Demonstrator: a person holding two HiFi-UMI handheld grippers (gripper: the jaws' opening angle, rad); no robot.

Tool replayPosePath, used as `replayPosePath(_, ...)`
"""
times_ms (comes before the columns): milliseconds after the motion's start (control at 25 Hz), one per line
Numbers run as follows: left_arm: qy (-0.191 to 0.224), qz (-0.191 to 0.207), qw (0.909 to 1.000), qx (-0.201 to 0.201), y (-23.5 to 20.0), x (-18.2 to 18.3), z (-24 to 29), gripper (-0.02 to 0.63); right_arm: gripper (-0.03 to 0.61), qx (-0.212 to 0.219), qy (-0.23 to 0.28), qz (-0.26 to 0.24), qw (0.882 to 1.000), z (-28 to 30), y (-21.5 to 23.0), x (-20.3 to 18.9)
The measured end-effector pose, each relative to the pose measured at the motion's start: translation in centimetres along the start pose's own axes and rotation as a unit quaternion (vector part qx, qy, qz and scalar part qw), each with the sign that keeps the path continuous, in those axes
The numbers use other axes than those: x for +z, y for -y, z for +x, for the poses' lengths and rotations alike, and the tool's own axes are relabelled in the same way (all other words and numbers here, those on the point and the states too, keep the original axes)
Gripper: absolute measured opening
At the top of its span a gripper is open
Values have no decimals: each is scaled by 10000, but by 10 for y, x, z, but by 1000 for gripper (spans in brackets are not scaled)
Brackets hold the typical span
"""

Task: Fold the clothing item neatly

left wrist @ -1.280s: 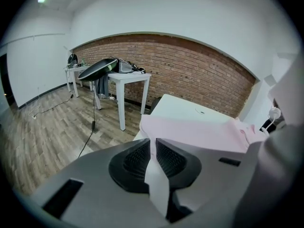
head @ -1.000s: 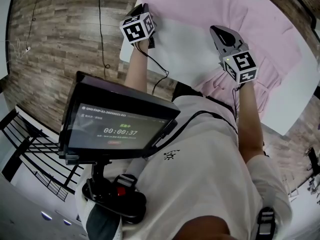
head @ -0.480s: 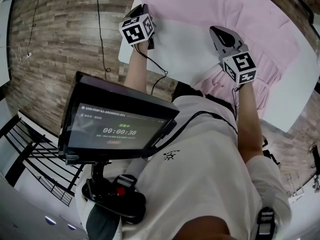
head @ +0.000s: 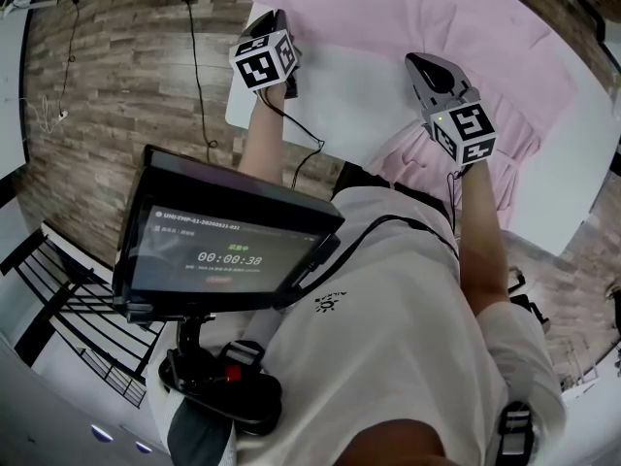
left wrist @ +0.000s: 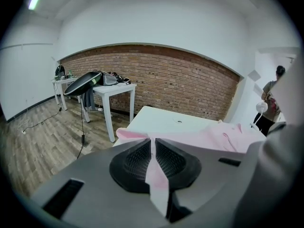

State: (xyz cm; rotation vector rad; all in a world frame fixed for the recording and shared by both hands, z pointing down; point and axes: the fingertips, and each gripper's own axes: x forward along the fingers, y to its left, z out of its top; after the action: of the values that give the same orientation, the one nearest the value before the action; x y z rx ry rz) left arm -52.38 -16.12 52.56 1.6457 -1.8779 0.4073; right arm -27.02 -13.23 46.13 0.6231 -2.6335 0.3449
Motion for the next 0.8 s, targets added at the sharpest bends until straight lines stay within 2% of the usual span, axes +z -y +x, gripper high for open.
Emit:
replayPosePath(280,117,188,9997,-46,47,9,-19,34,3,-51,109,30,9999,-46,13,-4)
replayPosePath(600,194,315,9993,-66,54,20,-9,34,3,-86,176,63,9998,-43,23,-4)
replayPosePath(800,260,333,9990,-143,84,18,-22,34,3,-174,219,80,9996,-74,27,-10)
